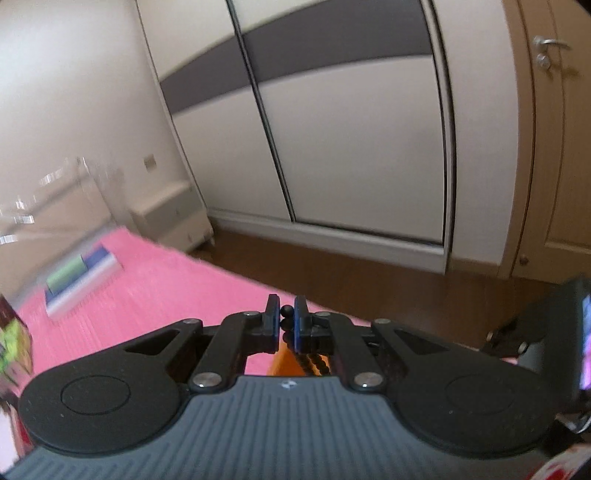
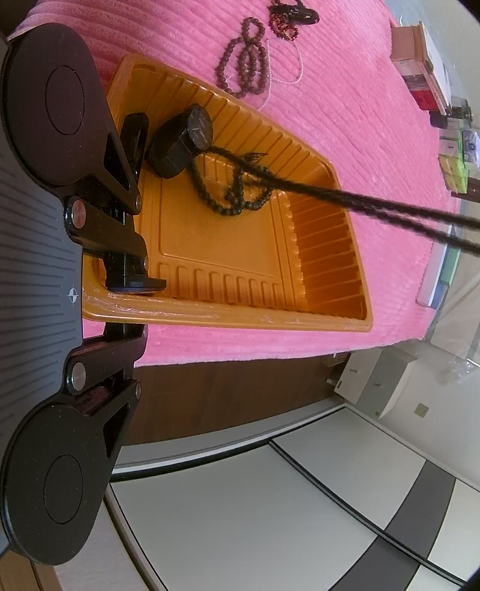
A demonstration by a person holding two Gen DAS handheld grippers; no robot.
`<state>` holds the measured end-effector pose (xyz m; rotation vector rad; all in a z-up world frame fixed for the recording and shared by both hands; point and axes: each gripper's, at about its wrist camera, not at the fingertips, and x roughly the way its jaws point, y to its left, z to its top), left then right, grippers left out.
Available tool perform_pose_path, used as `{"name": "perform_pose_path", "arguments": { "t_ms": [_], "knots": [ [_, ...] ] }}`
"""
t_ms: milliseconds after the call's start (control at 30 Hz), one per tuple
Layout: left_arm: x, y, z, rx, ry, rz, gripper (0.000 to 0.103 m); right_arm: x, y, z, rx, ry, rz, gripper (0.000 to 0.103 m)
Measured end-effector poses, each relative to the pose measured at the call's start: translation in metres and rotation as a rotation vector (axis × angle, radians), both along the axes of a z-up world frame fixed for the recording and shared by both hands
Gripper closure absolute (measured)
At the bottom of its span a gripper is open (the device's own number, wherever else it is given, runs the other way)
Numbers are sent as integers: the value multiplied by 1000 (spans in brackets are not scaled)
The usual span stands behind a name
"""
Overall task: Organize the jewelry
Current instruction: 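Lift the necklace, lower it into the tray and open the left gripper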
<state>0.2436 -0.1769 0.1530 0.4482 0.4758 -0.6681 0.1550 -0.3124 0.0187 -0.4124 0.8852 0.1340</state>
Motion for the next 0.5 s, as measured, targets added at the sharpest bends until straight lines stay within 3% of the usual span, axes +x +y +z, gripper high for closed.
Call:
{"name": "perform_pose_path", "arguments": {
  "t_ms": [200, 500],
  "knots": [
    [13, 5, -33, 28, 79, 9, 97, 1, -1, 0, 1, 1, 1, 99],
    [18, 8, -44, 37, 104, 8, 97, 1, -1, 0, 0, 3, 0, 99]
  ]
}}
